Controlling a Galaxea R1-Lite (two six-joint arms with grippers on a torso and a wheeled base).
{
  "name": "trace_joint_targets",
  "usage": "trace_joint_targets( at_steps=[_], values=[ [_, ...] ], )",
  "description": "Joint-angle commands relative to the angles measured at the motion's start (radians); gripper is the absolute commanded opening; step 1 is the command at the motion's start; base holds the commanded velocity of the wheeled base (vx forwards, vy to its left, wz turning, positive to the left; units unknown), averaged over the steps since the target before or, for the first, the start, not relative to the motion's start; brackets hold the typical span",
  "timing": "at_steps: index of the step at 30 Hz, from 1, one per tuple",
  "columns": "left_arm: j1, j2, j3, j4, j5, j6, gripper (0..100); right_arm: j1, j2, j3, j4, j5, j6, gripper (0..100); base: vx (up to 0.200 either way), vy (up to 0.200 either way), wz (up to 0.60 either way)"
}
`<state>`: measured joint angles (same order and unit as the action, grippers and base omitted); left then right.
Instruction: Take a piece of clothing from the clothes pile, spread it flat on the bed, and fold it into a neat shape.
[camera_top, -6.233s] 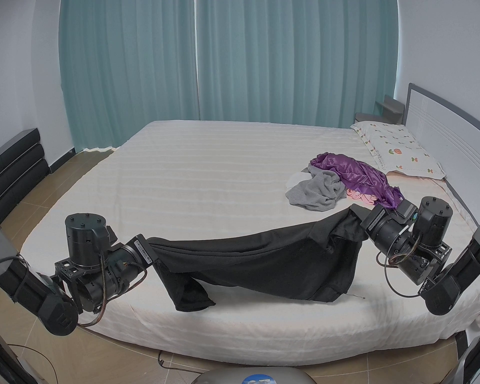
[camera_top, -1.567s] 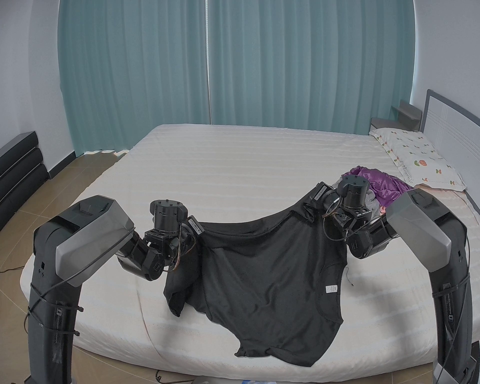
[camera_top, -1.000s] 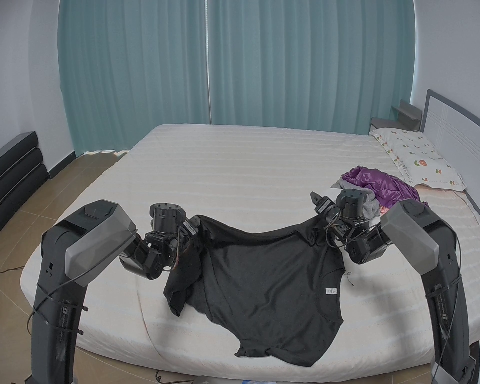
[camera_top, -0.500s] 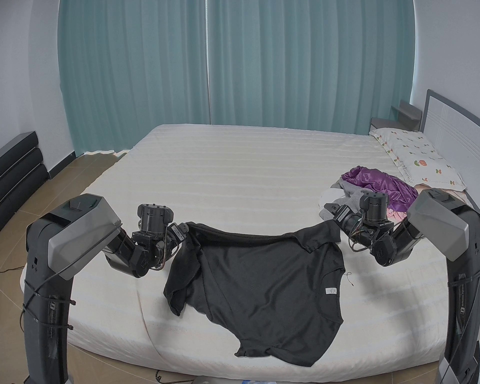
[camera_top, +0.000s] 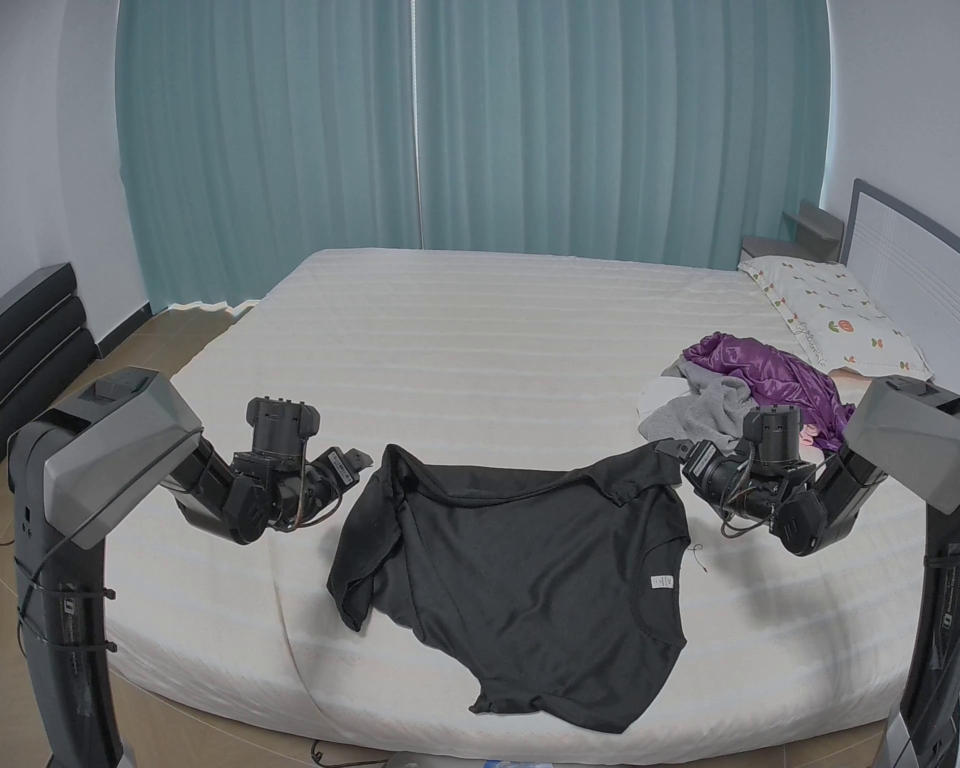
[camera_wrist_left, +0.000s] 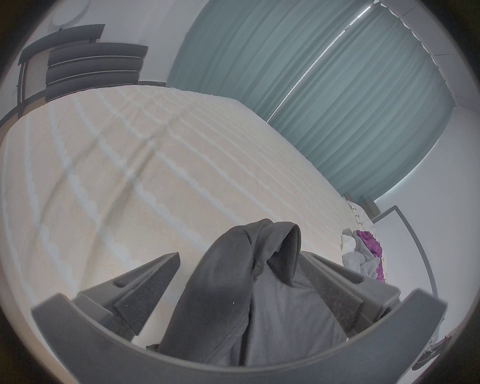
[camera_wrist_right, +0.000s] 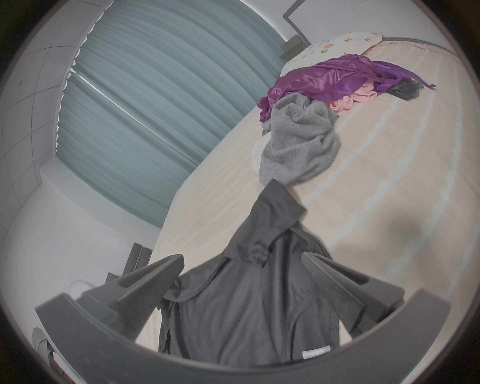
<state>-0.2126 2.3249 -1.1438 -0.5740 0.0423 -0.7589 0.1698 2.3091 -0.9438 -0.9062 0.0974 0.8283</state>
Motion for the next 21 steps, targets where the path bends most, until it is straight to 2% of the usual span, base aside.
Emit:
trace_joint_targets(
  at_steps=[1, 3, 5, 6, 7, 11, 17, 21],
  values=[
    [0.024, -0.058, 0.050, 0.026, -0.056, 0.001, 100, 0.010, -0.111, 0.137, -0.016, 0.039, -0.008, 100, 0.000, 0.000, 0.00],
    [0.024, -0.071, 0.088, 0.051, -0.102, 0.021, 100, 0.011, -0.137, 0.183, -0.016, 0.061, -0.009, 100, 0.000, 0.000, 0.00],
    [0.024, -0.076, 0.099, 0.056, -0.113, 0.035, 100, 0.011, -0.145, 0.200, -0.016, 0.070, -0.009, 100, 0.000, 0.000, 0.00],
    [0.024, -0.088, 0.139, 0.059, -0.131, 0.078, 100, 0.011, -0.145, 0.200, -0.016, 0.070, -0.009, 100, 0.000, 0.000, 0.00],
    [0.024, -0.093, 0.159, 0.059, -0.136, 0.095, 100, 0.011, -0.166, 0.261, -0.017, 0.097, -0.023, 100, 0.000, 0.000, 0.00],
    [0.025, -0.104, 0.217, 0.057, -0.142, 0.147, 100, 0.011, -0.166, 0.326, -0.033, 0.099, -0.078, 100, 0.000, 0.000, 0.00],
    [0.048, -0.160, 0.259, 0.052, -0.179, 0.115, 100, 0.019, -0.143, 0.413, -0.119, 0.097, -0.147, 100, 0.000, 0.000, 0.00],
    [0.047, -0.210, 0.323, 0.029, -0.183, 0.041, 100, 0.048, -0.122, 0.491, -0.203, 0.093, -0.169, 100, 0.000, 0.000, 0.00]
  ],
)
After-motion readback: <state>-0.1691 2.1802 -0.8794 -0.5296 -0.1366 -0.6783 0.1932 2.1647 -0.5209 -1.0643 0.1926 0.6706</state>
